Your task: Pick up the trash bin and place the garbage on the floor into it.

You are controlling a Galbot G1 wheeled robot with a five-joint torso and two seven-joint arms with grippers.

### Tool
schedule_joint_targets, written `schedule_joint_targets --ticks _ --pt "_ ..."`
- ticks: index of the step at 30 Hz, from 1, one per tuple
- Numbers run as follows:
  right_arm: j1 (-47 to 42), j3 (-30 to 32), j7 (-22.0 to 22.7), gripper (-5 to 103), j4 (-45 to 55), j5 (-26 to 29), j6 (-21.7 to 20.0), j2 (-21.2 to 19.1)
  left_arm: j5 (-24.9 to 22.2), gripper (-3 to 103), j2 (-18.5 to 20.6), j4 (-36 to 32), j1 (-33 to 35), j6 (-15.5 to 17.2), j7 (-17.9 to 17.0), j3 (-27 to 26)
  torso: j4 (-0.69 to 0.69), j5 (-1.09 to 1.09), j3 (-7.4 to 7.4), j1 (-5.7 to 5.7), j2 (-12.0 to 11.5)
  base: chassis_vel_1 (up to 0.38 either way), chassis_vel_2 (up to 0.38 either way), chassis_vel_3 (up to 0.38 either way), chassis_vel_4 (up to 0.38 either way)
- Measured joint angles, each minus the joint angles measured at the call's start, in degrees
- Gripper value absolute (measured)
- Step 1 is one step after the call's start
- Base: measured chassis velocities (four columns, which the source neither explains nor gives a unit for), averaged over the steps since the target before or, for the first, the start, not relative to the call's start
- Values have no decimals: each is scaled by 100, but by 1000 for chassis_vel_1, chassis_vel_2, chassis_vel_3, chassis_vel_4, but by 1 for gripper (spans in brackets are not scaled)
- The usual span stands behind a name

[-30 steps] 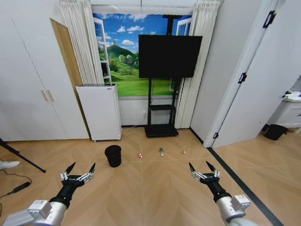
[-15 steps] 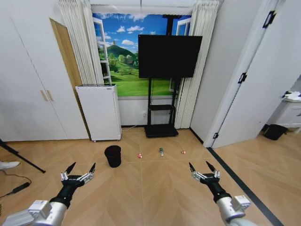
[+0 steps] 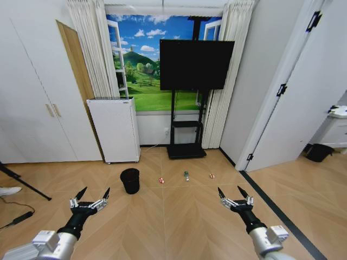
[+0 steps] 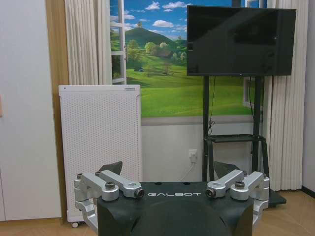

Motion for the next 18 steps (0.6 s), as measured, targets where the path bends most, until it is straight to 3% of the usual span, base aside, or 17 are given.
schedule_joint_targets --ticks 10,18 --pt "-22 -6 -6 100 26 -3 22 -15 3 100 -17 -37 18 -6 4 -3 -1 1 0 0 0 -192 177 185 -194" --pt "-36 -13 -22 100 59 -6 30 -12 3 100 -33 -63 34 -8 5 -8 0 2 1 2 -1 -263 281 274 -261"
